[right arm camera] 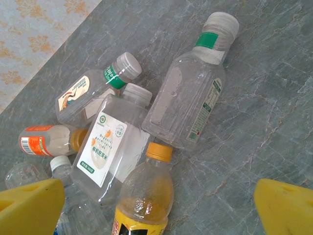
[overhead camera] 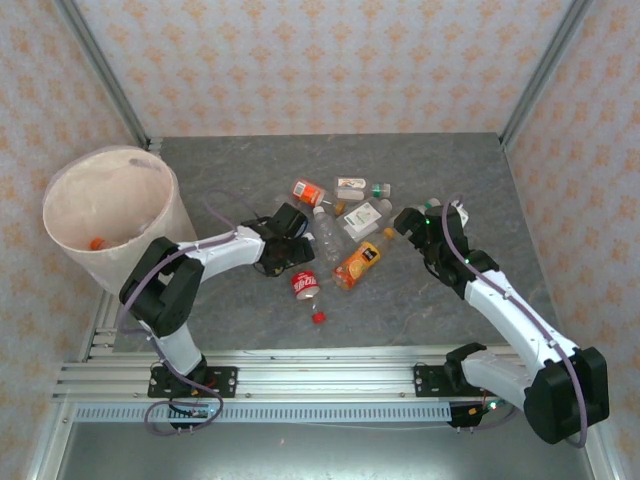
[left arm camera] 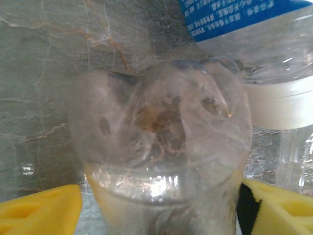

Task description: Put the plastic bottles in the bin

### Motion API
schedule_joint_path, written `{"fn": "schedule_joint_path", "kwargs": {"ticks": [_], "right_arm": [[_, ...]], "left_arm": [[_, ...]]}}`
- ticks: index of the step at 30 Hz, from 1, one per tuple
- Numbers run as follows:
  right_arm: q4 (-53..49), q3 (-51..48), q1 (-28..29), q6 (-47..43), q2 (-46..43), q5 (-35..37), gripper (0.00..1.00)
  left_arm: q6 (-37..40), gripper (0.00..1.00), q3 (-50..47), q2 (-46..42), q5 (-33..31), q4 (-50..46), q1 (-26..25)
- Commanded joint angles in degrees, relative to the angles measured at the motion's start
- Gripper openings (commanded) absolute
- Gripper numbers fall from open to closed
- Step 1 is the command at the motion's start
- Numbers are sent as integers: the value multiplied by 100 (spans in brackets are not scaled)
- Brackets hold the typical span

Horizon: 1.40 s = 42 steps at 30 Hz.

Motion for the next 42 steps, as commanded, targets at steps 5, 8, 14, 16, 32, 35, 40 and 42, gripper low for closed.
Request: {"fn": "schedule_joint_path", "kwargs": {"ticks": [5,8,14,16,32,35,40,42], "right_arm": [[-12,61,-45,-97,138,-40,99],[454,-64,-45,-83,-87,-34,99],[1418,-510,-43,-97,-671,209,99],[1415,-544,-46,-118,-735,128,99],[2105,-820,-47,-1026,-1448,-844,99],[2232,-840,-43,-1080,-1409,-828,99],[2441,-798,-46,-1033,-1245,-766,99],[2447,-745,-44,-1035,-1190,-800,99]], "left_arm": [[149,68,-251,69,105,679,-23],[164,65,-331,10,59,804,-40],[305,63,-581,-325,-137,1000,-119],[437,59,-545,-436,-262,873,-176],[1529,38,192,-2246,-1257,-223,-279],[1850,38,873,-2612,-1758,-843,-271],[2567,37,2346,-2691,-2923,-1991,-238],[2747,37,2735,-2709,-3390,-2195,-213]]}}
